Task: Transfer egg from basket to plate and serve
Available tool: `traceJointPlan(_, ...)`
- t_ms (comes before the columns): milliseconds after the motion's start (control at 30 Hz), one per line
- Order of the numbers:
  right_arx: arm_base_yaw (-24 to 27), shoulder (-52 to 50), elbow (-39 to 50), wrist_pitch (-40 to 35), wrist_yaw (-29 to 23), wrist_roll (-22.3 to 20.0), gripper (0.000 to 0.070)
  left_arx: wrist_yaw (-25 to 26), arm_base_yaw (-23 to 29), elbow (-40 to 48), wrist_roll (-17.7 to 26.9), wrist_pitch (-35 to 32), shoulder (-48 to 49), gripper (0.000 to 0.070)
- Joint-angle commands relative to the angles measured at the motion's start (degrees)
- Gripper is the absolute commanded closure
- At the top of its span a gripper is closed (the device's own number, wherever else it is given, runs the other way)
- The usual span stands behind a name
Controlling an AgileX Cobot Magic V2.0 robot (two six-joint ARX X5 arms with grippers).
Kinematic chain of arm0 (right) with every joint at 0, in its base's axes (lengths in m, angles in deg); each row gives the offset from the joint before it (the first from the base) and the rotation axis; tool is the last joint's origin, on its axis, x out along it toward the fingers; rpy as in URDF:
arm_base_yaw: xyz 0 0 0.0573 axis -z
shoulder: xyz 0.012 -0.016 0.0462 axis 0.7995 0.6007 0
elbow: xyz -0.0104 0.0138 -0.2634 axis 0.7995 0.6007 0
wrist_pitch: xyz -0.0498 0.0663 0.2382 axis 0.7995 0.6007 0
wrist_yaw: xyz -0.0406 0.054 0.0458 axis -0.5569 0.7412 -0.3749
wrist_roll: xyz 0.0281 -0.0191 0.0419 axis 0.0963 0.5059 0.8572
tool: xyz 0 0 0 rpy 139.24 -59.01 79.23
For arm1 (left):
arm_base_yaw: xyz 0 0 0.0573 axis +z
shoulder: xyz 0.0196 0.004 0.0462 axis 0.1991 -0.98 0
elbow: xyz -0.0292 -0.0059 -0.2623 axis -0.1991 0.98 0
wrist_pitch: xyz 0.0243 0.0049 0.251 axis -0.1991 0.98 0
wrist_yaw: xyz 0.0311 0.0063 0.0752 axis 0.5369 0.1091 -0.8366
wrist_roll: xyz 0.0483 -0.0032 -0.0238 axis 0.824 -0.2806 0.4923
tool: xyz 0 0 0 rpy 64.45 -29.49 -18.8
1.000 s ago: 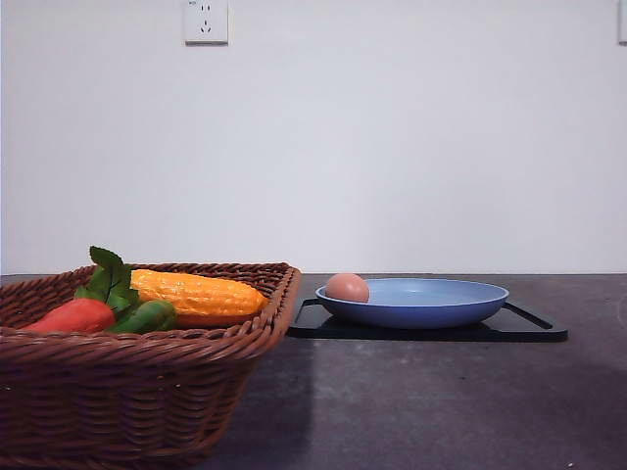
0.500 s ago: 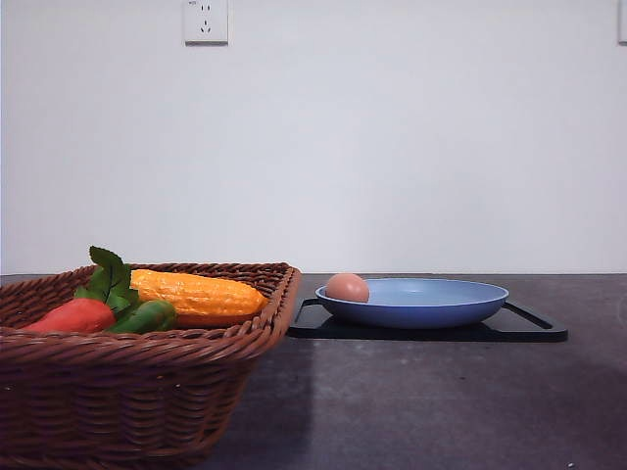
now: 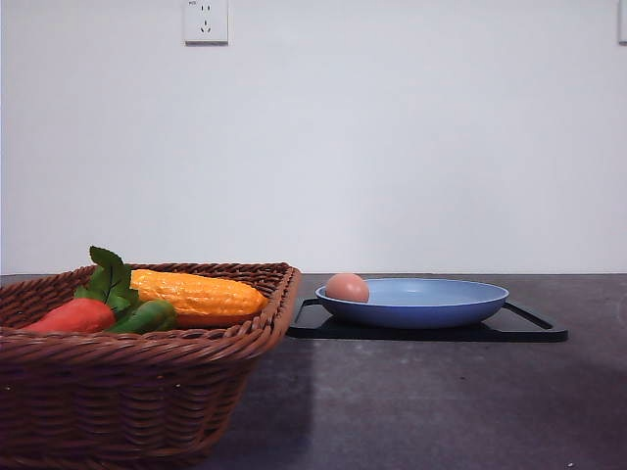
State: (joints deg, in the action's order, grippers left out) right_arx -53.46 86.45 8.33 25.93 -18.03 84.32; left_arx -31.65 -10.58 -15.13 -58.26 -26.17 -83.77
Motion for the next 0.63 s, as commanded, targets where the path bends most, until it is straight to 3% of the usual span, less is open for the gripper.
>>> traceJointPlan(0, -0.17, 0.0, 0.39, -0.39, -0.13, 0.57, 0.07, 0.22, 0.11, 1.05, -0.07, 0.81, 0.09, 0.07)
traceJointPlan(600, -0.17, 0.0, 0.39, -0.39, -0.13, 0.57, 0.07, 0.22, 0.11, 1.05, -0.08, 0.81, 0.09, 0.07)
